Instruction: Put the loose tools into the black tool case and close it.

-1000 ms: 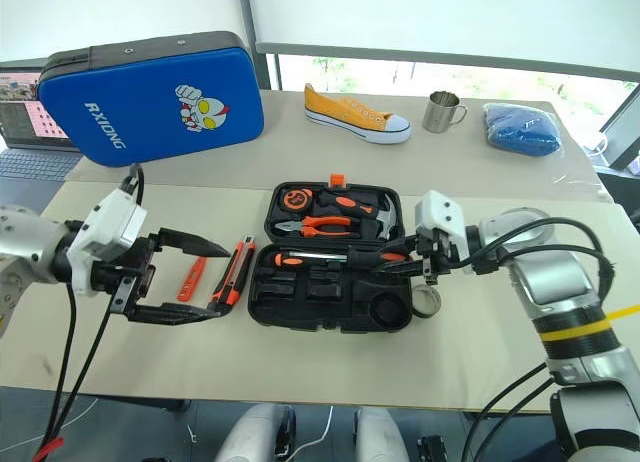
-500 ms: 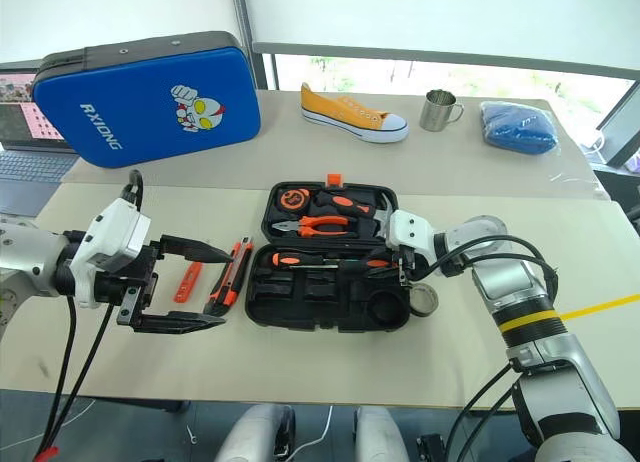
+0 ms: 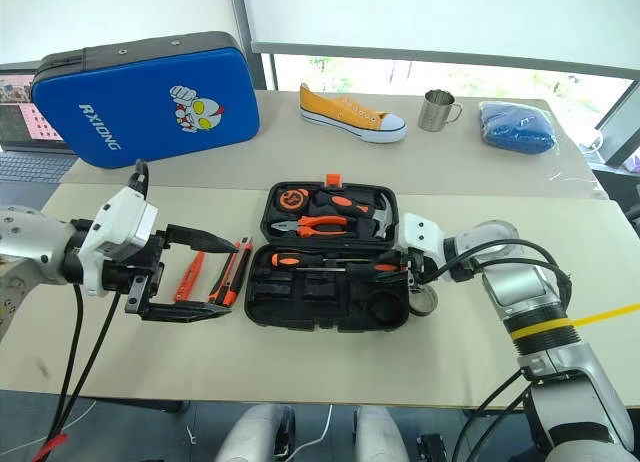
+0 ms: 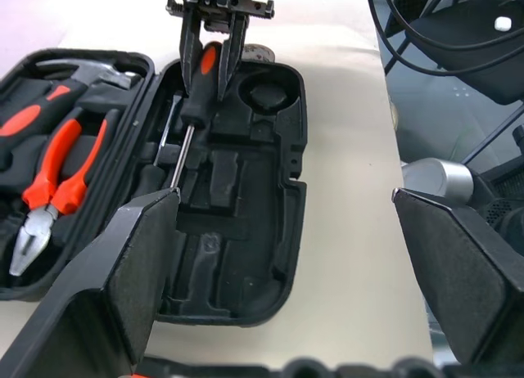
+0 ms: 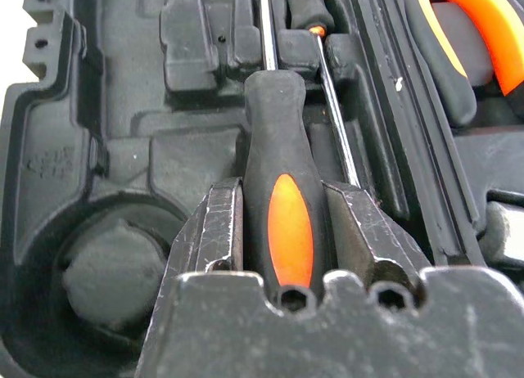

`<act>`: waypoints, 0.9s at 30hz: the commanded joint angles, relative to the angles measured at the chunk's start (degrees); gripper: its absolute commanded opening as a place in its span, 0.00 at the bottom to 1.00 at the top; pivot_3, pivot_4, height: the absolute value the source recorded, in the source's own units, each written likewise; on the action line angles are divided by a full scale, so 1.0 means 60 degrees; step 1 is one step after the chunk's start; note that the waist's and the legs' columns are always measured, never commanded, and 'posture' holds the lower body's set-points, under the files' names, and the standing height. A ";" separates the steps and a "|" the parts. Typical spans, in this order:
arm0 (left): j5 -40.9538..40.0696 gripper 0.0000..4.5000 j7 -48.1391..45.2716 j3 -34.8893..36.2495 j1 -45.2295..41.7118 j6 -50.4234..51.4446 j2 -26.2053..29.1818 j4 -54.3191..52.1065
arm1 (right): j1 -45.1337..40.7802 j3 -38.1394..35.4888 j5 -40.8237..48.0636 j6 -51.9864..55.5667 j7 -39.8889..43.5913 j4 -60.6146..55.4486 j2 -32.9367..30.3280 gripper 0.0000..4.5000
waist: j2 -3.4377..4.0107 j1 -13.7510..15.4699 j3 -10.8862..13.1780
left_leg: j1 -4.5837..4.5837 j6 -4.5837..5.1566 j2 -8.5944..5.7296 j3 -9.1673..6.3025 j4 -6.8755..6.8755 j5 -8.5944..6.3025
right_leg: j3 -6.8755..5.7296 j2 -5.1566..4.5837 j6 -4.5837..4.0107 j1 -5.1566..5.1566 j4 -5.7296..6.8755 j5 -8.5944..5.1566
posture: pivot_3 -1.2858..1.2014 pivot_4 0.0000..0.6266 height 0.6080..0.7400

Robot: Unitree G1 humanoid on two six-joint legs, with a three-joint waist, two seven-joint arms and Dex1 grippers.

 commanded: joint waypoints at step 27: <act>0.0197 1.00 -0.0057 -0.0124 -0.0344 -0.0357 0.0100 0.0200 | -0.0355 -0.0234 0.0819 0.1495 -0.0477 -0.1006 0.0655 0.27 | 0.0000 0.0002 0.0000 | -0.0001 0.0000 -0.0002 0.0006 0.0000 0.0000 | 0.0001 0.0000 0.0000 -0.0003 0.0000 0.0000 | 0.52 0.24 0.99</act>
